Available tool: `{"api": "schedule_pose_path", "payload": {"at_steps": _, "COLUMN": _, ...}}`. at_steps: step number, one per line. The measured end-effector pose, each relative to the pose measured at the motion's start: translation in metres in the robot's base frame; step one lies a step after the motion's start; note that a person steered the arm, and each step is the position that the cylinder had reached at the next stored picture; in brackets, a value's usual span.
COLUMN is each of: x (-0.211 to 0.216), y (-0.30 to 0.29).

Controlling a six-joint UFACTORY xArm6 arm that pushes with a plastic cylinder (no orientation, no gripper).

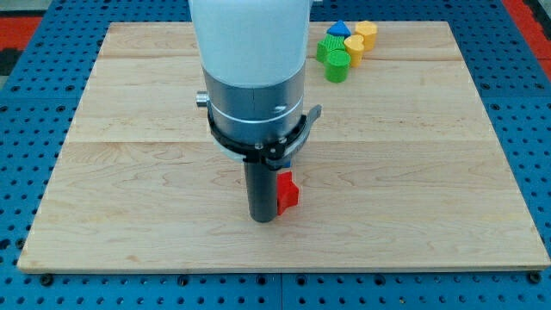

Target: Nudge the green circle to the green star

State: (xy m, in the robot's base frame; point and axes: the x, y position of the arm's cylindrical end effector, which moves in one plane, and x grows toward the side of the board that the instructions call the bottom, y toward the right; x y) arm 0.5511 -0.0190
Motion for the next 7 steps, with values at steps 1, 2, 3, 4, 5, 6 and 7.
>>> {"api": "schedule_pose_path", "payload": {"at_steps": 1, "x": -0.002, "y": -0.020}}
{"api": "schedule_pose_path", "payload": {"at_steps": 2, "x": 0.019, "y": -0.046}}
{"api": "schedule_pose_path", "payload": {"at_steps": 3, "x": 0.019, "y": -0.114}}
{"api": "schedule_pose_path", "payload": {"at_steps": 4, "x": -0.032, "y": -0.193}}
{"api": "schedule_pose_path", "payload": {"at_steps": 5, "x": -0.118, "y": -0.218}}
{"api": "schedule_pose_path", "payload": {"at_steps": 6, "x": -0.199, "y": -0.185}}
{"api": "schedule_pose_path", "payload": {"at_steps": 7, "x": -0.217, "y": -0.114}}
